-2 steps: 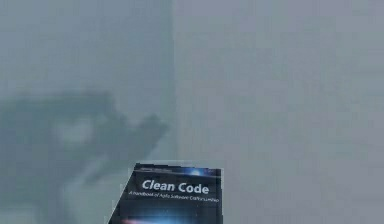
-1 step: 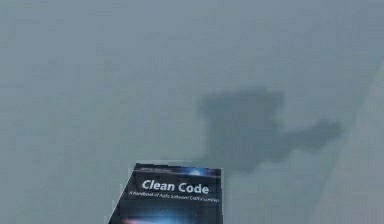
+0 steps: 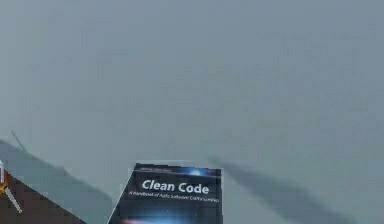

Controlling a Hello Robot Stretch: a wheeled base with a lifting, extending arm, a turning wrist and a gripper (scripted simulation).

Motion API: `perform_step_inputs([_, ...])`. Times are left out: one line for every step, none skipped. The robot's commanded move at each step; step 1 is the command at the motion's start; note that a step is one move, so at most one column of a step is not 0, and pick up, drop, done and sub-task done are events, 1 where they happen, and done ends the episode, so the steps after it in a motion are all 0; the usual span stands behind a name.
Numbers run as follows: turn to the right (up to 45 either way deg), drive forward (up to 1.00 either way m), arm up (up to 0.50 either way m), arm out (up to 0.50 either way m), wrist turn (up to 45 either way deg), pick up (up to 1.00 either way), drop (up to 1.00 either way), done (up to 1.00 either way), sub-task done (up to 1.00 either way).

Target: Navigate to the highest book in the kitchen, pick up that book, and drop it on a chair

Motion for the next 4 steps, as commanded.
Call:
perform_step_inputs([-45.0, 0.00, 0.00, 0.00, 0.0, 0.00, 0.00, 0.00, 0.00])
perform_step_inputs([-24.0, 0.00, 0.00, 0.00, 0.0, 0.00, 0.00, 0.00, 0.00])
perform_step_inputs([0.0, 0.30, 0.00, 0.00, 0.0, 0.00, 0.00, 0.00, 0.00])
perform_step_inputs([-45.0, 0.00, 0.00, 0.00, 0.0, 0.00, 0.00, 0.00, 0.00])
